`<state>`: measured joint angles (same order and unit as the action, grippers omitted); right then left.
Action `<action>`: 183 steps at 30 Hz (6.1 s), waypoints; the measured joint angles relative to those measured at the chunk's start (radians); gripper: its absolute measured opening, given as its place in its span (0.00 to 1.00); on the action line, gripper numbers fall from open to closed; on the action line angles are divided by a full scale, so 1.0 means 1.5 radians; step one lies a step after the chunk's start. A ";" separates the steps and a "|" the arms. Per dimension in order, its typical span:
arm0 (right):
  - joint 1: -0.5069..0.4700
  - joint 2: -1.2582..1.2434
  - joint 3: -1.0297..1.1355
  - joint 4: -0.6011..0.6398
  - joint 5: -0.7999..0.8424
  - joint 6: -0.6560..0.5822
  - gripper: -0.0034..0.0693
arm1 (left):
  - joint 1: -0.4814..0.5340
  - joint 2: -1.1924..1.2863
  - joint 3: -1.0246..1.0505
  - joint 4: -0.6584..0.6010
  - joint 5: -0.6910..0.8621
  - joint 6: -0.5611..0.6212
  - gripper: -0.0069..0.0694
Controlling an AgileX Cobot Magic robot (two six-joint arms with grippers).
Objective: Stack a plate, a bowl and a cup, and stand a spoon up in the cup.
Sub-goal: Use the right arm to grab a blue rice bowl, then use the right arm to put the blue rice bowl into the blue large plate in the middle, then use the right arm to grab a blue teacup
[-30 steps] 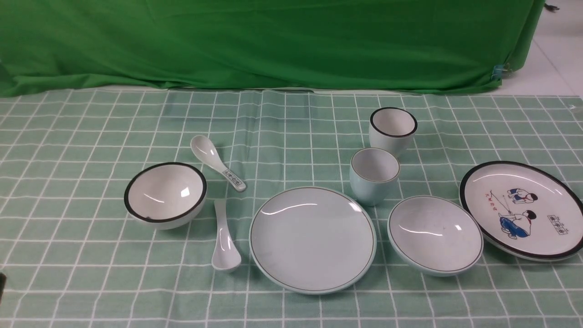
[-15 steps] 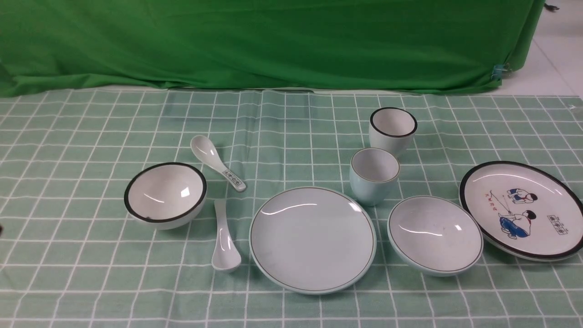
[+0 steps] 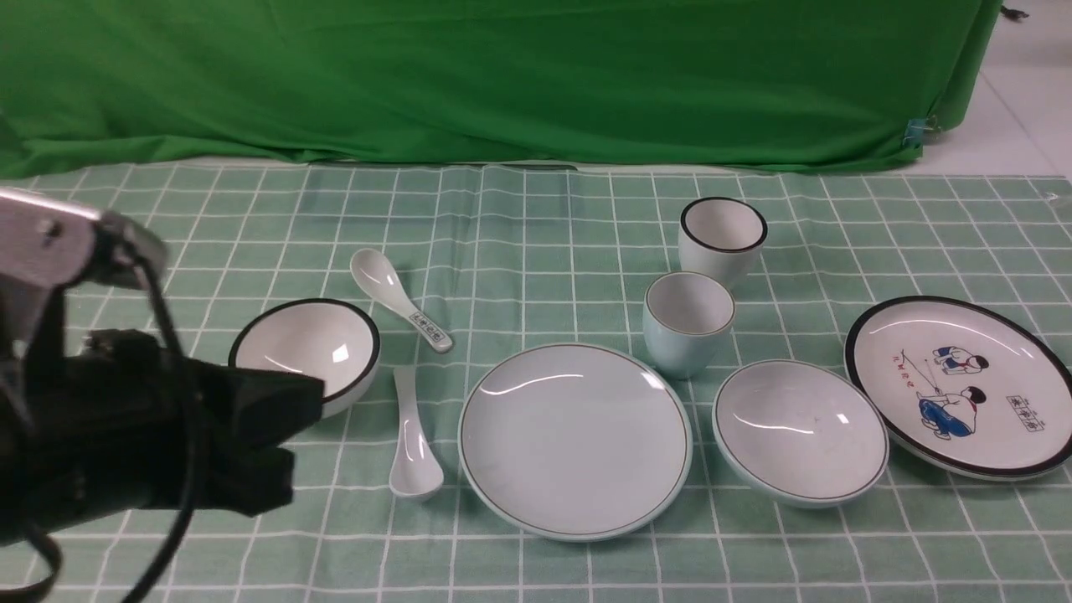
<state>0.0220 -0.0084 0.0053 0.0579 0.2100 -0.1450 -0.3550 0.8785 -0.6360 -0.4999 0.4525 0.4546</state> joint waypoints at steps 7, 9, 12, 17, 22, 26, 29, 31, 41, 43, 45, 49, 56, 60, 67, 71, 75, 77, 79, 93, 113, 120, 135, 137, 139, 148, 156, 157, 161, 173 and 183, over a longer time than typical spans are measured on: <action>0.000 0.000 0.000 0.083 -0.055 0.160 0.38 | -0.029 0.024 -0.004 0.008 -0.028 0.003 0.11; 0.000 0.000 0.000 0.104 -0.107 0.258 0.38 | -0.029 0.017 -0.004 0.016 -0.031 0.004 0.11; 0.000 0.000 0.000 0.111 -0.155 0.324 0.38 | -0.029 0.010 -0.004 0.021 -0.031 0.005 0.11; 0.000 0.000 0.000 0.112 -0.217 0.351 0.38 | -0.029 0.009 -0.004 0.031 -0.030 0.007 0.11; 0.002 0.000 0.000 0.113 -0.217 0.361 0.35 | -0.029 0.009 -0.004 0.037 -0.009 0.007 0.11; 0.028 0.035 -0.045 0.115 -0.109 0.317 0.20 | -0.029 0.009 -0.004 0.038 -0.006 0.007 0.11; 0.092 0.168 -0.194 0.115 0.059 0.163 0.10 | -0.029 0.009 -0.004 0.040 -0.006 0.007 0.11; 0.137 0.272 -0.291 0.111 0.159 0.097 0.09 | -0.029 0.009 -0.004 0.040 -0.006 0.007 0.11; 0.257 0.795 -0.656 0.034 0.418 -0.088 0.16 | -0.029 -0.050 -0.004 0.037 0.022 0.007 0.11; 0.262 0.883 -0.705 0.033 0.430 -0.123 0.26 | -0.029 -0.090 -0.004 0.037 0.043 0.007 0.11; 0.263 0.931 -0.728 0.032 0.433 -0.134 0.36 | -0.029 -0.123 -0.004 0.039 0.063 0.007 0.11; 0.264 1.016 -0.748 0.031 0.431 -0.148 0.59 | -0.029 -0.174 -0.004 0.042 0.096 0.007 0.11; 0.270 1.118 -0.752 0.042 0.365 -0.167 0.71 | -0.030 -0.224 -0.004 0.046 0.112 0.007 0.11; 0.280 1.151 -0.752 0.042 0.334 -0.182 0.72 | -0.030 -0.224 -0.004 0.047 0.112 0.007 0.11; 0.288 1.203 -0.752 0.032 0.281 -0.199 0.71 | -0.030 -0.224 -0.004 0.048 0.112 0.007 0.11; 0.288 1.231 -0.752 0.022 0.269 -0.204 0.66 | -0.030 -0.224 -0.004 0.048 0.112 0.007 0.11; 0.291 1.241 -0.752 0.021 0.256 -0.206 0.55 | -0.030 -0.224 -0.004 0.048 0.112 0.007 0.11; 0.293 1.239 -0.754 0.020 0.254 -0.210 0.47 | -0.030 -0.224 -0.004 0.048 0.112 0.007 0.11; 0.294 1.235 -0.758 0.019 0.257 -0.213 0.40 | -0.030 -0.224 -0.004 0.048 0.112 0.007 0.11; 0.422 1.158 -0.842 0.007 0.348 -0.154 0.17 | -0.030 -0.224 -0.004 0.053 0.113 0.012 0.11; 0.520 1.328 -0.993 -0.057 0.319 -0.114 0.17 | -0.030 -0.224 -0.004 0.053 0.113 0.013 0.11; 0.549 1.331 -0.993 -0.068 0.318 -0.102 0.18 | -0.030 -0.224 -0.004 0.053 0.112 0.014 0.11; 0.557 1.347 -0.993 -0.083 0.322 -0.062 0.69 | -0.030 -0.224 -0.004 0.053 0.111 0.014 0.11; 0.554 1.347 -0.993 -0.086 0.322 -0.052 0.68 | -0.030 -0.224 -0.004 0.053 0.111 0.014 0.11; 0.550 1.347 -0.993 -0.090 0.322 -0.042 0.67 | -0.030 -0.224 -0.004 0.053 0.111 0.014 0.11; 0.553 1.322 -0.993 -0.093 0.329 -0.029 0.67 | -0.030 -0.224 -0.004 0.056 0.111 0.014 0.11; 0.512 1.216 -1.010 -0.113 0.383 -0.032 0.67 | -0.030 -0.224 -0.004 0.064 0.111 0.014 0.11; 0.493 1.219 -1.015 -0.115 0.396 -0.032 0.67 | -0.030 -0.224 -0.004 0.064 0.111 0.014 0.11; 0.415 1.253 -1.064 -0.111 0.460 -0.032 0.67 | -0.030 -0.224 -0.004 0.065 0.105 0.014 0.11; 0.334 1.401 -1.250 -0.078 0.544 -0.063 0.67 | -0.030 -0.224 -0.004 0.065 0.087 0.014 0.11; 0.333 1.465 -1.264 -0.078 0.503 -0.070 0.66 | -0.030 -0.224 -0.004 0.065 0.087 0.015 0.11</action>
<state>0.5218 2.1889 -1.8906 -0.0585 0.9639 -0.2497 -0.3993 0.5433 -0.6412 -0.4024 0.5830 0.4772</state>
